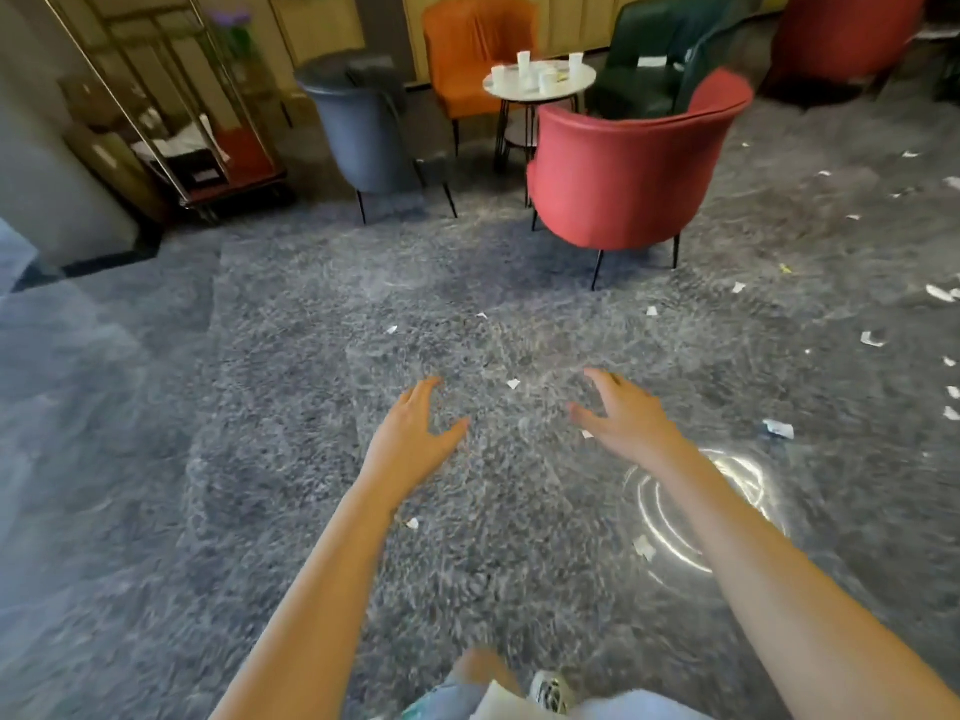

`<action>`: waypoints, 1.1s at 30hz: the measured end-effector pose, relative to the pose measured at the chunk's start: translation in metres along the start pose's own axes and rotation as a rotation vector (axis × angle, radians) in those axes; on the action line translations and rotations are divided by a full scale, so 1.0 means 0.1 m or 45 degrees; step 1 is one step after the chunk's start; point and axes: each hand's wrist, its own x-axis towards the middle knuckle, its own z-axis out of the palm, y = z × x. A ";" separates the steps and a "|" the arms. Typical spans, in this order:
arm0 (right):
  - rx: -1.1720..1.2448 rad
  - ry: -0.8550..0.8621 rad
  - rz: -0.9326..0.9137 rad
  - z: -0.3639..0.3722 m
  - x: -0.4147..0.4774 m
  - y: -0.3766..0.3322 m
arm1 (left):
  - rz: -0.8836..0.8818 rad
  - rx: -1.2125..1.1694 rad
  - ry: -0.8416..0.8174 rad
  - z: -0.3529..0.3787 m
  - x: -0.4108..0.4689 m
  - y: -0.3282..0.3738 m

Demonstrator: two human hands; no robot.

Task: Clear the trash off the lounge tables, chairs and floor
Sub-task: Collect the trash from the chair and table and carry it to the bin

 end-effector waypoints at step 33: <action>-0.076 -0.012 0.020 -2.34 11.08 0.66 | 0.032 -0.047 0.090 -0.92 11.25 0.40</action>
